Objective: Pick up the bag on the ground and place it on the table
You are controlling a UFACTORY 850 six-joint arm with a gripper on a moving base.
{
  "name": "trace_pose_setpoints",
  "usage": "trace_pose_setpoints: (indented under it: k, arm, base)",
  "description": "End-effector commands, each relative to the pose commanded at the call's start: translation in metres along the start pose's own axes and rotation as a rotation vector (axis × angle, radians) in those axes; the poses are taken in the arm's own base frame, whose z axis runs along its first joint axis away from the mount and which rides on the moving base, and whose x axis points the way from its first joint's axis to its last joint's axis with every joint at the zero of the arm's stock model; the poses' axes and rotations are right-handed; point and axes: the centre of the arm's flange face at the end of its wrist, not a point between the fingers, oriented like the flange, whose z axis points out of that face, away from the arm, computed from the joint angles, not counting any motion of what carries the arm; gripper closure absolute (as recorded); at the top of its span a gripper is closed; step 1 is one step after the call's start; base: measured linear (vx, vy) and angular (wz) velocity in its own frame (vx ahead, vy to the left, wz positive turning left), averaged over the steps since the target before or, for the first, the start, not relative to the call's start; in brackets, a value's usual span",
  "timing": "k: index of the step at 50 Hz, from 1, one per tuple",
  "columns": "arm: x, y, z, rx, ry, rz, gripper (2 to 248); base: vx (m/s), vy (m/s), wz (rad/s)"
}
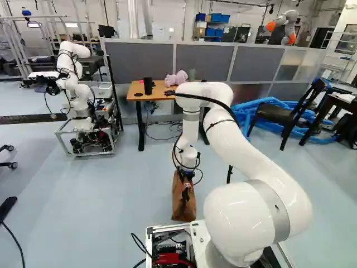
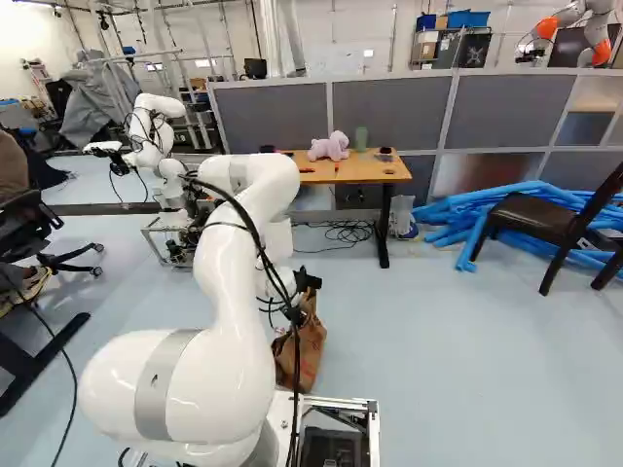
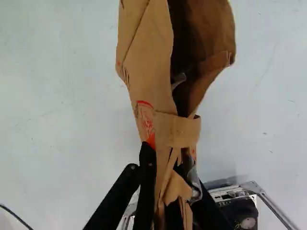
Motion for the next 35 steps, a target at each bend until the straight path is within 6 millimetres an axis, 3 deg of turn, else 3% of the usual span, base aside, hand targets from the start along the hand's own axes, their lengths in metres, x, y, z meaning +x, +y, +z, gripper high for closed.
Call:
trace_pose_setpoints:
  k: [35]
  arm:
    - [0.006,0.002,-0.051,-0.003,-0.039,-0.017,229]
  base:
    - [0.0,0.0,0.0]
